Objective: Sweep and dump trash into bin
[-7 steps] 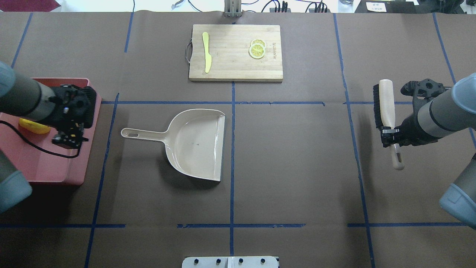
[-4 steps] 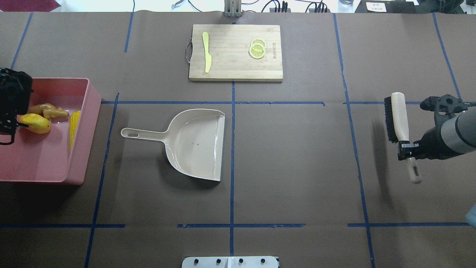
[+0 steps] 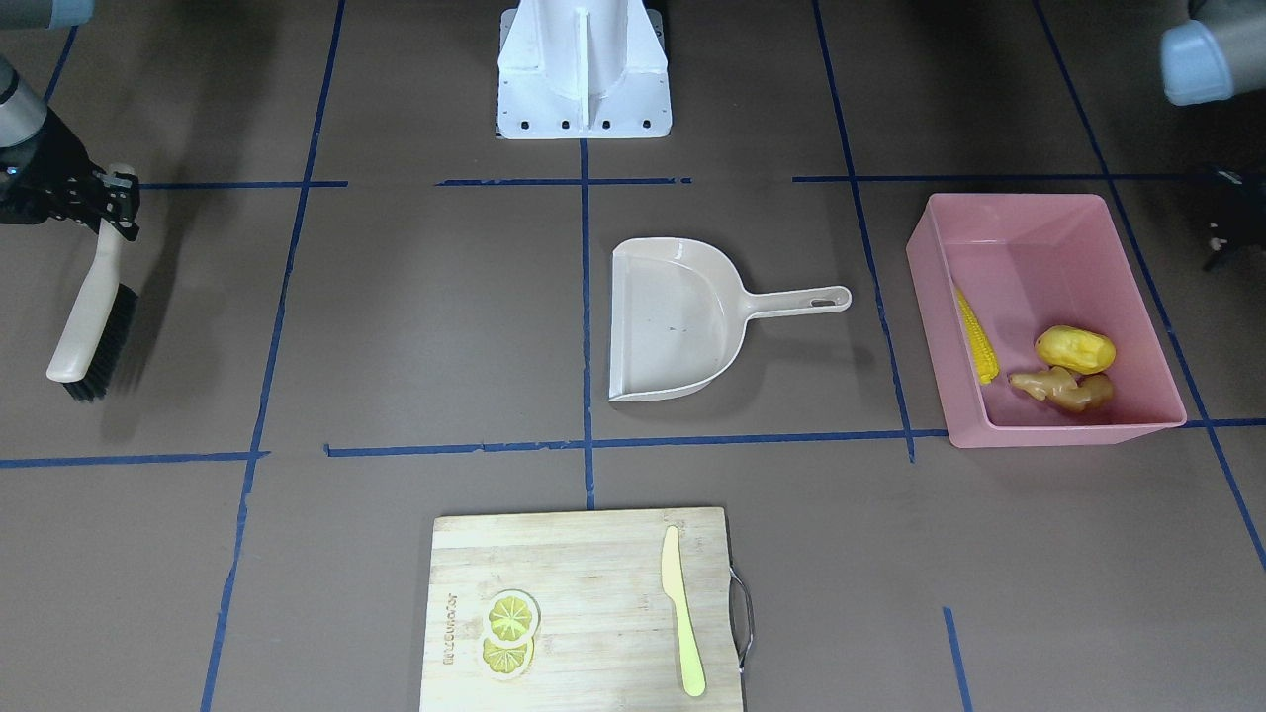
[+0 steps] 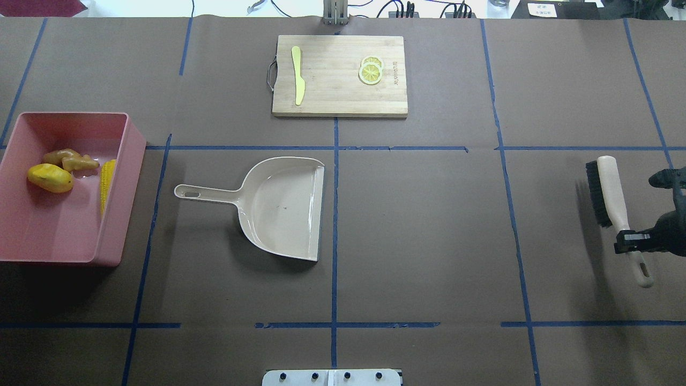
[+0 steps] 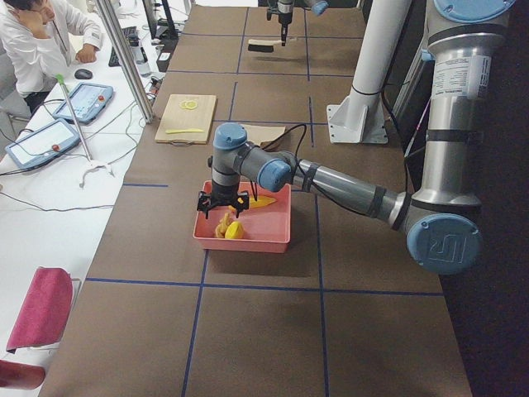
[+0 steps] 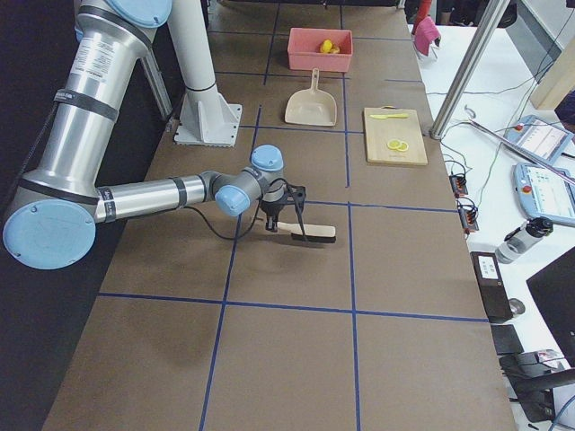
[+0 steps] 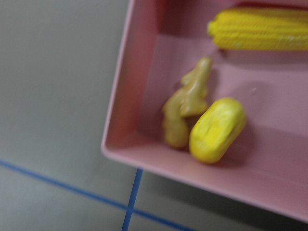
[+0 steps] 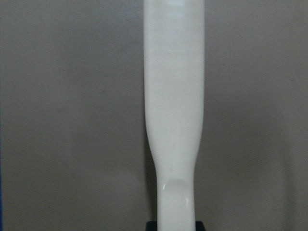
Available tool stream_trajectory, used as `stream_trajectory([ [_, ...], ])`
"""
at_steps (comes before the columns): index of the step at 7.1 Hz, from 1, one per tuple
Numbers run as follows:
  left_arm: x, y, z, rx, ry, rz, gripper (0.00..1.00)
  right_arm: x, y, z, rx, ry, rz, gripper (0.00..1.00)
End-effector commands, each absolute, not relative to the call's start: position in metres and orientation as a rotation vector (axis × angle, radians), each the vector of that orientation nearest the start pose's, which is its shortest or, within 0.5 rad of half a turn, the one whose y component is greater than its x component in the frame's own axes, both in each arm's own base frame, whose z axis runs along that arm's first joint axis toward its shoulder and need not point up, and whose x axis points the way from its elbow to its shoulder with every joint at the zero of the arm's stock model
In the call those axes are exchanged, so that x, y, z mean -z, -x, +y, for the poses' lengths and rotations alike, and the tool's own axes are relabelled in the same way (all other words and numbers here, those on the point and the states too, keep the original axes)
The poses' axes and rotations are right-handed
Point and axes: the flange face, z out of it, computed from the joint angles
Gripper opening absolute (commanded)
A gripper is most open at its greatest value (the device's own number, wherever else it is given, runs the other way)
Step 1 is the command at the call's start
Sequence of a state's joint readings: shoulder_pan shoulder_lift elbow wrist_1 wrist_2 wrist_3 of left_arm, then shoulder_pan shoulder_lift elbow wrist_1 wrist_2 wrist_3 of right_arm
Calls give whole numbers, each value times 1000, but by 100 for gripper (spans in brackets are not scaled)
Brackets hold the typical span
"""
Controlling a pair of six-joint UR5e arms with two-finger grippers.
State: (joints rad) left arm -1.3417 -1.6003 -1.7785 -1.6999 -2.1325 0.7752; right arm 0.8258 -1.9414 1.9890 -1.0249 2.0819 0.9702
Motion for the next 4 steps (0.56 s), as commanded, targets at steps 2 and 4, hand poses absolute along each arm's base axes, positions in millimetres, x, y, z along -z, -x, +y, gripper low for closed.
stream_trajectory([
  [2,-543,-16,-548,-747,-356,561,100,-606,170,-316,-64,22,-803,3],
  [4,-542,-16,-547,-748,-359,564,100,-616,170,-314,-56,16,-819,11],
])
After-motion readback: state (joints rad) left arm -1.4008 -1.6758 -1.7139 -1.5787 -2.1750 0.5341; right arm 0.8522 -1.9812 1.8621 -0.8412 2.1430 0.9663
